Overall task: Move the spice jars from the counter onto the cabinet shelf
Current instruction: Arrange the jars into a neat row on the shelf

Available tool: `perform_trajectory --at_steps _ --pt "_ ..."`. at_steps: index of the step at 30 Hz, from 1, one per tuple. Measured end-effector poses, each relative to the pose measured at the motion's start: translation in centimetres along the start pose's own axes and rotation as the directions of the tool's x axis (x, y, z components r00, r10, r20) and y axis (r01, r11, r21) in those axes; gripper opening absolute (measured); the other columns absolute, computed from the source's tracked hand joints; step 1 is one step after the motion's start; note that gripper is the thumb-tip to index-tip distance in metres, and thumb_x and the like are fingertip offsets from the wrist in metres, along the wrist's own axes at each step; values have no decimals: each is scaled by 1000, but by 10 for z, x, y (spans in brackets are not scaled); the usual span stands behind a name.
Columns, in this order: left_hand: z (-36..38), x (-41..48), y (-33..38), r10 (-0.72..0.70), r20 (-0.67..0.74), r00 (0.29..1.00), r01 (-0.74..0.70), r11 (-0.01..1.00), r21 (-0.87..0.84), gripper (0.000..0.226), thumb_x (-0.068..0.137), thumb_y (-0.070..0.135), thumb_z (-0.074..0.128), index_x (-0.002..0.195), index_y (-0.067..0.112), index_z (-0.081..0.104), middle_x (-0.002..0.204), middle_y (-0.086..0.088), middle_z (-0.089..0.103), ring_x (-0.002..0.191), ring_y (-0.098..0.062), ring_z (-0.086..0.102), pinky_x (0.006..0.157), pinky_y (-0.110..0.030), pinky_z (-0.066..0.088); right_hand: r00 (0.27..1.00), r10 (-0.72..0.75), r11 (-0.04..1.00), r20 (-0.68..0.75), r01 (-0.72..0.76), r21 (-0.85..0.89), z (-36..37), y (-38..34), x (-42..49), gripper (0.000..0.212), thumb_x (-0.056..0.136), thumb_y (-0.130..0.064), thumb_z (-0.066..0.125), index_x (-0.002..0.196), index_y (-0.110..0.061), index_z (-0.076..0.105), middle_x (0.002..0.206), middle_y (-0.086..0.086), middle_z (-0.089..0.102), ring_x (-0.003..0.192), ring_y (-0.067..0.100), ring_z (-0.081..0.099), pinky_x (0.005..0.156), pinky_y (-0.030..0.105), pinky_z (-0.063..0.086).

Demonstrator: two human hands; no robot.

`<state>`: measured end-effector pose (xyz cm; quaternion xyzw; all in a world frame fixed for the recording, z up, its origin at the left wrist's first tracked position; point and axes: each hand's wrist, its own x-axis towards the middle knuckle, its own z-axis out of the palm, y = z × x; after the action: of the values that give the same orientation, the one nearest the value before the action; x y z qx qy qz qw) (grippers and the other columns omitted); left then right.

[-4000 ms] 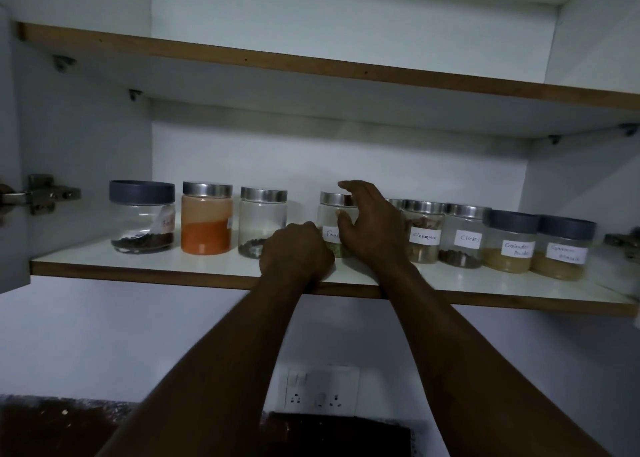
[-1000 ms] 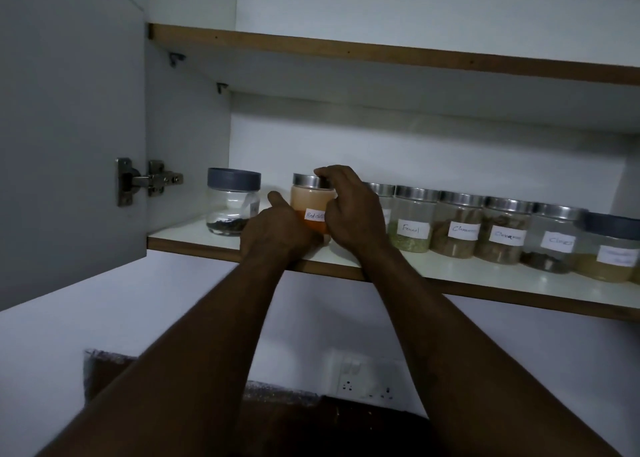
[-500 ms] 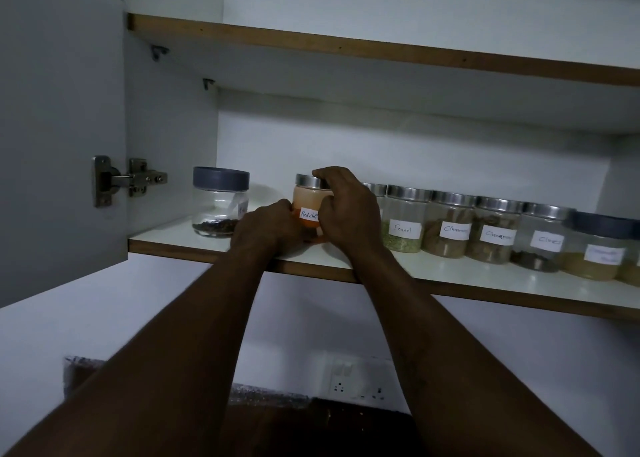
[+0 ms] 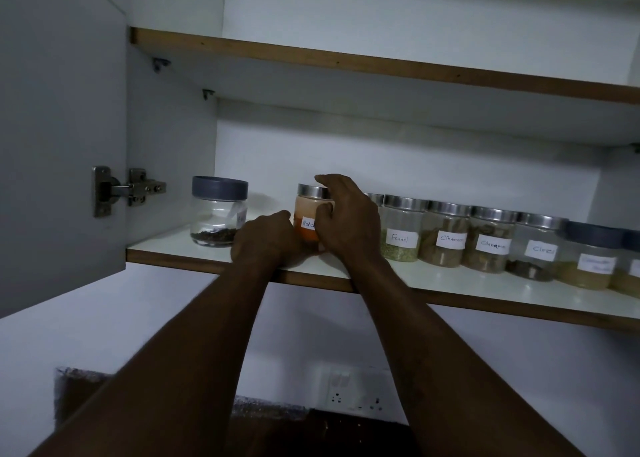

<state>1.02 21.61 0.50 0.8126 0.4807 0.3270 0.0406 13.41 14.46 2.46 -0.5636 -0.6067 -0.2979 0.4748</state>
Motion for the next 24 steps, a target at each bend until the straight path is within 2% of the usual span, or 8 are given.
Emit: perform_trajectory --at_steps 3,7,11,14,16,19,22,24 --pt "-1 -4 1 -46 -45 998 46 999 -8 82 72 76 72 126 17 59 117 -7 72 103 -26 68 78 -35 48 999 -17 999 -40 18 31 -2 -2 0 51 86 -10 54 136 -14 65 140 4 64 121 21 64 102 32 50" --pt "-4 -17 1 -70 -181 981 60 996 -59 57 79 60 76 112 15 61 101 -5 73 90 -24 68 72 -34 50 993 -94 991 -75 101 91 -2 -5 1 52 84 -11 47 132 -10 67 133 6 67 110 21 68 93 36 57" --pt "-9 -37 -15 -145 -356 923 117 988 -100 52 82 40 82 120 11 60 109 -9 71 99 -27 68 82 -37 54 980 -196 976 -29 198 87 2 -9 0 48 87 -6 52 132 -13 65 133 4 67 112 19 67 91 38 58" --pt "-17 -43 -31 -236 -442 866 179 969 -167 69 80 30 84 134 5 47 128 -17 56 117 -35 57 95 -40 50 941 -313 950 128 307 62 3 -17 -5 57 87 -6 54 143 -17 57 141 3 61 118 20 63 92 37 57" --pt "-20 -43 -34 -268 -448 853 203 961 -188 75 79 26 85 136 5 41 132 -18 49 121 -35 52 99 -40 48 897 -350 935 271 352 42 8 -27 -6 65 86 -9 52 151 -19 48 150 3 54 124 23 61 96 37 55" --pt "-19 -43 -32 -296 -482 825 213 952 -221 75 78 21 86 134 5 39 133 -19 45 119 -33 50 95 -37 48 882 -271 962 386 262 76 25 -48 -2 75 88 -7 55 159 -23 35 161 0 40 130 25 57 102 38 52" --pt "-23 -42 -34 -361 -521 774 226 925 -305 74 80 14 83 135 6 35 137 -23 36 119 -36 46 90 -38 50 903 -166 984 398 123 131 45 -65 7 83 89 -4 59 162 -23 26 166 1 31 139 26 50 110 39 48" --pt "-26 -40 -39 -386 -504 773 238 912 -334 78 81 17 83 139 7 32 140 -22 32 121 -38 46 93 -41 50 907 -115 989 406 65 135 57 -70 15 86 90 -2 63 163 -23 22 168 1 28 145 26 43 116 40 42"
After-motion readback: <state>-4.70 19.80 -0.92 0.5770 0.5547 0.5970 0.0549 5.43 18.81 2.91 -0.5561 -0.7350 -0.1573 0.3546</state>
